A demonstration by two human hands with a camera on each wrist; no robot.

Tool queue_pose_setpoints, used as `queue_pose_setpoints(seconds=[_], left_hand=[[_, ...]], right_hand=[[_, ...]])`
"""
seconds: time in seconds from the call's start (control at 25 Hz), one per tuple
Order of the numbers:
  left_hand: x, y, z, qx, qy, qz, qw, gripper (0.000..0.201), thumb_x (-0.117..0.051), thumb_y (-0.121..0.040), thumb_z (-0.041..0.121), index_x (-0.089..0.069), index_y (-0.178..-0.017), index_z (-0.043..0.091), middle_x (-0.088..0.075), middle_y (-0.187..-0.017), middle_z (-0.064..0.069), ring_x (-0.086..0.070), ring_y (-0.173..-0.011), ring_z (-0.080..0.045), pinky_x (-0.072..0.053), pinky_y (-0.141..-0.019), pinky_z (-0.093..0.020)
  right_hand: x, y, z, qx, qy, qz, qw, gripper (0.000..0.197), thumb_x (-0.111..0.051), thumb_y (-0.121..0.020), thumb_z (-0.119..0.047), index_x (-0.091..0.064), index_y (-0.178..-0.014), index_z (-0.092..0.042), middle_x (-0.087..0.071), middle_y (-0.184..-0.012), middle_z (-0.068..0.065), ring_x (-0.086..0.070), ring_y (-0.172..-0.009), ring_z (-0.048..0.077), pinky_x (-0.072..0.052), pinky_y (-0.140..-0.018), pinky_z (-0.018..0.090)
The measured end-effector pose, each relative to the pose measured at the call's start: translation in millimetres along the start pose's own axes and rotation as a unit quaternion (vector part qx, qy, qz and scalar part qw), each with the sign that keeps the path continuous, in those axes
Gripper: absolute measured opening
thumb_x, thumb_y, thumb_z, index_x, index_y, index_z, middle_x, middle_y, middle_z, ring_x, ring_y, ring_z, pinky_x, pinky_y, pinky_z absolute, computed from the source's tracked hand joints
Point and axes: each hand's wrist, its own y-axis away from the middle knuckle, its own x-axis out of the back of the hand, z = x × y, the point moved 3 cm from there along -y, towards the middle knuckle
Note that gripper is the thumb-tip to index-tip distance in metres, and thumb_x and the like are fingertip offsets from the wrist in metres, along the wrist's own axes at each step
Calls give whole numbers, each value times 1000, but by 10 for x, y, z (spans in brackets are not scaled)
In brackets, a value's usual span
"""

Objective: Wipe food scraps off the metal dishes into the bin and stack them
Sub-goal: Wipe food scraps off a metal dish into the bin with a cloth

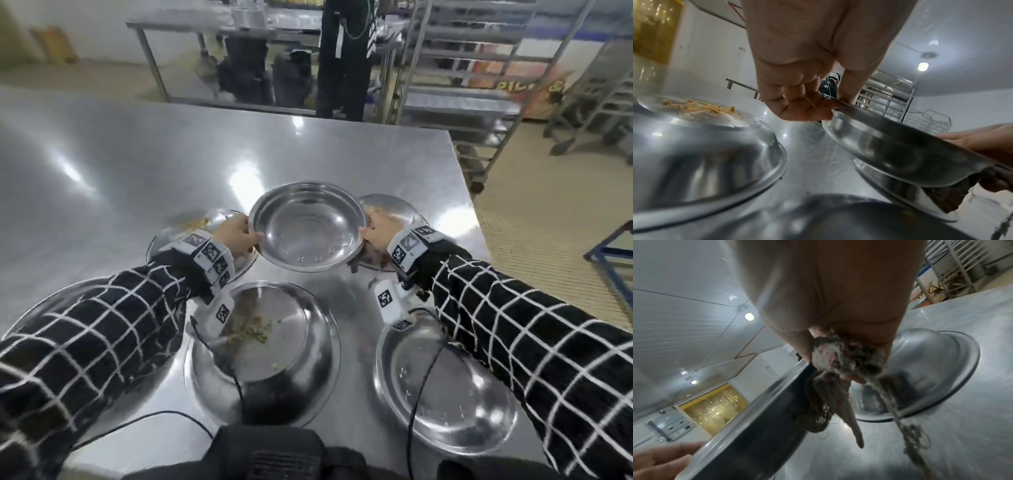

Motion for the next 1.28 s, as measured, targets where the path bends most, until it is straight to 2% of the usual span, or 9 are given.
queue_pose_setpoints(seconds=[0.12,0.28,0.4,0.56,0.76,0.88,1.0,1.08,1.28], left_hand=[[23,-237,-203,16,-77,-45,996,41,-61,-91,29,-50,-126,11,-64,-104,-1,-56,-83,-15,-48,-80,-28],[-59,-557,-541,52,-152,-83,984,72,-69,-70,58,-49,-126,17,-68,-96,-2,-64,-85,-19,-56,-79,-35],[-147,-568,-533,49,-150,-101,982,40,-70,-82,34,-60,-112,9,-68,-94,-5,-65,-87,-22,-55,-84,-37],[-176,-494,-421,20,-173,-112,978,26,-64,-89,26,-52,-106,9,-61,-98,-1,-57,-90,-15,-44,-81,-24],[-131,-492,-443,18,-163,-107,981,49,-63,-90,29,-46,-131,10,-62,-111,-7,-52,-90,-16,-40,-80,-24],[-56,-436,-435,35,-163,-84,982,52,-58,-92,33,-43,-135,6,-59,-124,-10,-56,-109,-23,-39,-85,-25],[46,-264,-461,37,-139,-38,989,54,-55,-95,32,-39,-140,7,-54,-132,-11,-51,-119,-24,-38,-95,-30],[134,-145,-620,52,-73,4,996,56,-59,-92,33,-39,-140,12,-57,-127,-10,-55,-110,-23,-42,-89,-30],[455,474,-1072,89,-35,91,991,55,-60,-90,34,-41,-138,15,-57,-85,3,-51,-84,-16,-37,-74,-28]], right_hand=[[-153,-179,-81,-4,20,-22,1000,29,-47,-98,-26,-52,-125,-14,-60,-116,2,-57,-93,21,-42,-74,24],[-363,-374,-65,-39,26,-74,996,39,-51,-96,-30,-49,-131,-13,-57,-129,9,-56,-112,27,-44,-99,43],[-423,-433,-62,-61,2,-90,994,37,-52,-96,-24,-50,-130,-9,-58,-125,12,-59,-110,29,-48,-95,40],[-463,-420,-52,-87,-55,-98,990,34,-52,-97,-14,-49,-129,-5,-60,-123,14,-61,-102,27,-46,-70,20],[-518,-458,-18,-101,-59,-83,990,27,-51,-97,-21,-52,-121,-10,-63,-99,7,-61,-91,24,-50,-85,33],[-467,-413,-56,-94,22,-74,993,33,-42,-99,-23,-45,-130,-12,-59,-118,10,-59,-101,26,-48,-90,38],[-300,-276,-197,-39,94,-4,995,44,-40,-99,-15,-31,-142,-12,-58,-117,14,-59,-100,29,-48,-83,37],[-178,-123,-394,28,116,8,993,56,-39,-99,-12,-15,-149,-15,-59,-115,13,-59,-101,28,-48,-80,38],[-148,240,-1181,167,-30,4,986,53,-40,-100,-14,-18,-149,-18,-57,-103,1,-51,-76,10,-47,-70,29]])
